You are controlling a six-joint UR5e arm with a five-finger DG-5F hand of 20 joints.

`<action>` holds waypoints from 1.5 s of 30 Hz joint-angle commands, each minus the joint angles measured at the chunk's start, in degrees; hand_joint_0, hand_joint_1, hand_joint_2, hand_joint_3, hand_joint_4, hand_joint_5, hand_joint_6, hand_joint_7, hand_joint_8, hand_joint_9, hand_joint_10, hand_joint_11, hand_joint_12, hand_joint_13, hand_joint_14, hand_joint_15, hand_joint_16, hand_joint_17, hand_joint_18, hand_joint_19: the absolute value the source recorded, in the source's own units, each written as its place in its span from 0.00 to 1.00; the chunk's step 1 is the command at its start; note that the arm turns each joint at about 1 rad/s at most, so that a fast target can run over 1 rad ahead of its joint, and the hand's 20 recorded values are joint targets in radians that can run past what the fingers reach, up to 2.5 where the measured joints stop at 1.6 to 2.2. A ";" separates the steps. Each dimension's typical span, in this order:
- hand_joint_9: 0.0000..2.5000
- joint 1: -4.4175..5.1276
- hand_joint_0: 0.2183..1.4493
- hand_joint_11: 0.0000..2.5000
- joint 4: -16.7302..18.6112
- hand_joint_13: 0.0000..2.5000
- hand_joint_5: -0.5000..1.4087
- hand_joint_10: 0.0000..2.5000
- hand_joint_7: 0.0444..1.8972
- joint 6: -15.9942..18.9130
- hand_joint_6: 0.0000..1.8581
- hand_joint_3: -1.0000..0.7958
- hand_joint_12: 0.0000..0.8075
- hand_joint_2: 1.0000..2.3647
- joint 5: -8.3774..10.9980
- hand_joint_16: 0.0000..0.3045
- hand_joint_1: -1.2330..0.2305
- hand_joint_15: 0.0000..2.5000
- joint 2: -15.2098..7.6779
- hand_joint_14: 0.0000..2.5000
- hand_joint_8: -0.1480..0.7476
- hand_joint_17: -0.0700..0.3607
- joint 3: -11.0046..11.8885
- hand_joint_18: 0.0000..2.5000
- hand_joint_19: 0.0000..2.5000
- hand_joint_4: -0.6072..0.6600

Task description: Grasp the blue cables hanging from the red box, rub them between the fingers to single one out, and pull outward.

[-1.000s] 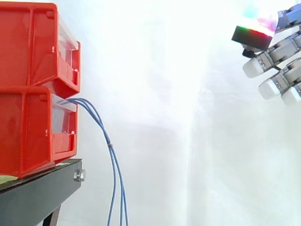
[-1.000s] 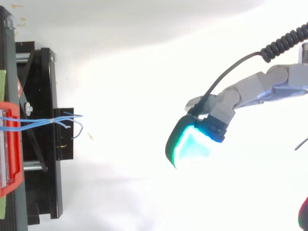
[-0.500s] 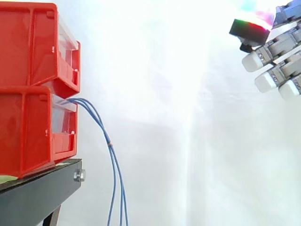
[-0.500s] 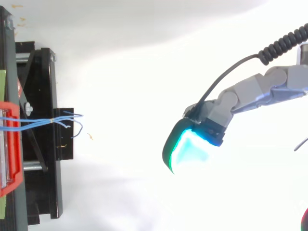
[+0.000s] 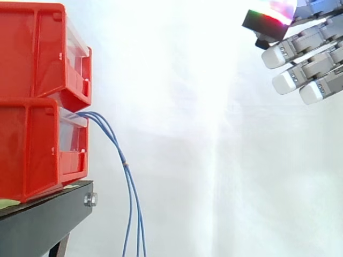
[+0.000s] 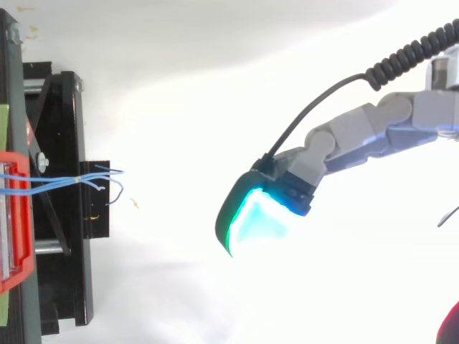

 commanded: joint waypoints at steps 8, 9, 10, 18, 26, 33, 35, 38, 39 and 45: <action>0.16 -0.16 0.24 0.00 2.41 0.12 0.14 0.00 0.32 -0.17 0.27 0.29 0.41 0.00 0.04 0.18 0.43 0.02 -0.29 0.00 0.43 0.45 -0.01 0.12 0.08 0.63; 0.16 -0.07 0.24 0.00 2.94 0.12 0.14 0.00 0.32 -0.17 0.27 0.29 0.41 0.00 0.13 0.18 0.43 0.02 -0.29 0.00 0.43 0.45 -0.01 0.12 0.07 0.63; 0.16 -0.16 0.24 0.00 3.55 0.12 0.14 0.00 0.32 -0.17 0.27 0.29 0.41 0.00 0.31 0.18 0.43 0.02 -0.29 0.00 0.43 0.45 -0.01 0.12 0.08 0.63; 0.16 -0.16 0.24 0.00 4.70 0.13 0.14 0.00 0.32 -0.78 0.27 0.29 0.42 0.00 2.33 0.18 0.42 0.02 -1.44 0.00 0.43 0.45 -0.10 0.12 0.08 0.63; 0.16 -0.16 0.24 0.00 4.79 0.13 0.15 0.00 0.32 -0.96 0.27 0.29 0.42 0.00 2.59 0.16 0.42 0.01 -1.61 0.00 0.43 0.42 -0.10 0.13 0.06 0.64; 0.17 0.10 0.25 0.00 6.19 0.13 0.15 0.00 0.32 -1.49 0.27 0.29 0.42 0.00 5.05 0.15 0.41 0.01 -1.61 0.00 0.44 0.40 -2.82 0.14 0.04 0.65; 0.17 0.19 0.25 0.00 8.04 0.14 0.15 0.00 0.32 -1.49 0.27 0.29 0.42 0.00 5.67 0.15 0.41 0.01 -1.61 0.00 0.44 0.40 -3.96 0.14 0.04 0.65; 0.18 0.19 0.25 0.00 11.29 0.14 0.15 0.00 0.32 -1.66 0.27 0.28 0.41 0.00 6.28 0.15 0.41 0.01 -1.61 0.00 0.45 0.39 -4.31 0.14 0.03 0.66; 0.18 0.28 0.25 0.00 11.64 0.14 0.15 0.00 0.32 -1.75 0.27 0.29 0.41 0.00 6.37 0.15 0.41 0.01 -1.61 0.00 0.45 0.39 -4.31 0.14 0.03 0.66; 0.19 0.63 0.25 0.00 11.64 0.14 0.16 0.00 0.32 -3.51 0.27 0.28 0.41 0.00 11.21 0.14 0.40 0.01 -2.67 0.00 0.45 0.39 -4.40 0.14 0.03 0.67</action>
